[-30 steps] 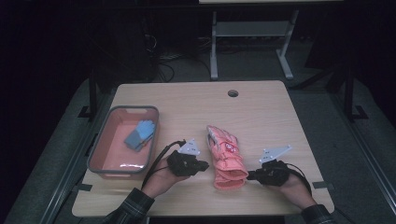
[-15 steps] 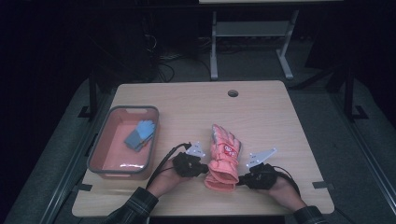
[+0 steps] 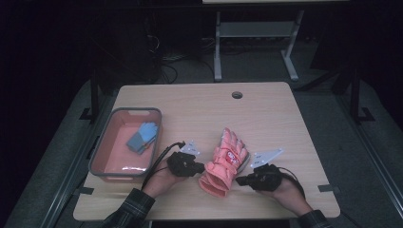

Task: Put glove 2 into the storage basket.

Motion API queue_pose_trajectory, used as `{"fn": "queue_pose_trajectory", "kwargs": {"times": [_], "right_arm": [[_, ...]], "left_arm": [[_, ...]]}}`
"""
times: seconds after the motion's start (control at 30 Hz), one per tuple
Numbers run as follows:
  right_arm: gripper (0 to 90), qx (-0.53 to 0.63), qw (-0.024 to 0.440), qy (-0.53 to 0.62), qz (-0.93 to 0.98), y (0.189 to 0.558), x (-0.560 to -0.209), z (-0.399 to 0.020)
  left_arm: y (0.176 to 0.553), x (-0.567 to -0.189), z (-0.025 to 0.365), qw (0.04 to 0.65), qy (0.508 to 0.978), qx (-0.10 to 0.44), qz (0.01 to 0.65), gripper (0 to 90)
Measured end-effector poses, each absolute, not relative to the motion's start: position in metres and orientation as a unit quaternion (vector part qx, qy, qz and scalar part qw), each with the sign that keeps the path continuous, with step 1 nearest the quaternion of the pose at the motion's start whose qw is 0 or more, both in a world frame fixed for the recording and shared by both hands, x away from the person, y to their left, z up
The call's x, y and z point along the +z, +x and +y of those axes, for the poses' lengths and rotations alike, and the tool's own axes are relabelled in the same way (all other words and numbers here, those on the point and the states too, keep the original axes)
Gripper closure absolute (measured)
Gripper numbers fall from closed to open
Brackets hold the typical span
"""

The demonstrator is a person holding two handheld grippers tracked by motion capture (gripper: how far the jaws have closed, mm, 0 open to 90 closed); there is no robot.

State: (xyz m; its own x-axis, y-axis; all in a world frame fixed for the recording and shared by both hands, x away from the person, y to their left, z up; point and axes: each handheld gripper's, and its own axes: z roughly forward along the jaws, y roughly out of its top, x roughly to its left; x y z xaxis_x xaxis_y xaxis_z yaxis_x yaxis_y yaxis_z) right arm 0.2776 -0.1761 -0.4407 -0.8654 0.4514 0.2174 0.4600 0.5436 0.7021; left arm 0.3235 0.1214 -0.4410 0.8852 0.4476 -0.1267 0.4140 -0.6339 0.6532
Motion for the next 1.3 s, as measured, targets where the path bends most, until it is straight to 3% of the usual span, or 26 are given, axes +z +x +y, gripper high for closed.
{"fn": "queue_pose_trajectory", "kwargs": {"times": [0.33,0.6,0.93,1.3], "right_arm": [[89.9,-0.453,-0.049,-0.293,-0.841,0.314,-0.401,-0.183],[89.9,-0.462,-0.060,-0.296,-0.834,0.332,-0.402,-0.168],[90.0,-0.435,-0.048,-0.303,-0.846,0.339,-0.422,-0.158],[90.0,-0.381,-0.034,-0.314,-0.869,0.340,-0.442,-0.148]], "left_arm": [[0.332,-0.442,0.126,0.348,0.896,0.029,0.274,56.7],[0.333,-0.448,0.124,0.338,0.900,0.023,0.274,38.0],[0.332,-0.451,0.125,0.321,0.908,0.027,0.266,29.9],[0.334,-0.448,0.127,0.325,0.903,0.037,0.279,28.5]]}}
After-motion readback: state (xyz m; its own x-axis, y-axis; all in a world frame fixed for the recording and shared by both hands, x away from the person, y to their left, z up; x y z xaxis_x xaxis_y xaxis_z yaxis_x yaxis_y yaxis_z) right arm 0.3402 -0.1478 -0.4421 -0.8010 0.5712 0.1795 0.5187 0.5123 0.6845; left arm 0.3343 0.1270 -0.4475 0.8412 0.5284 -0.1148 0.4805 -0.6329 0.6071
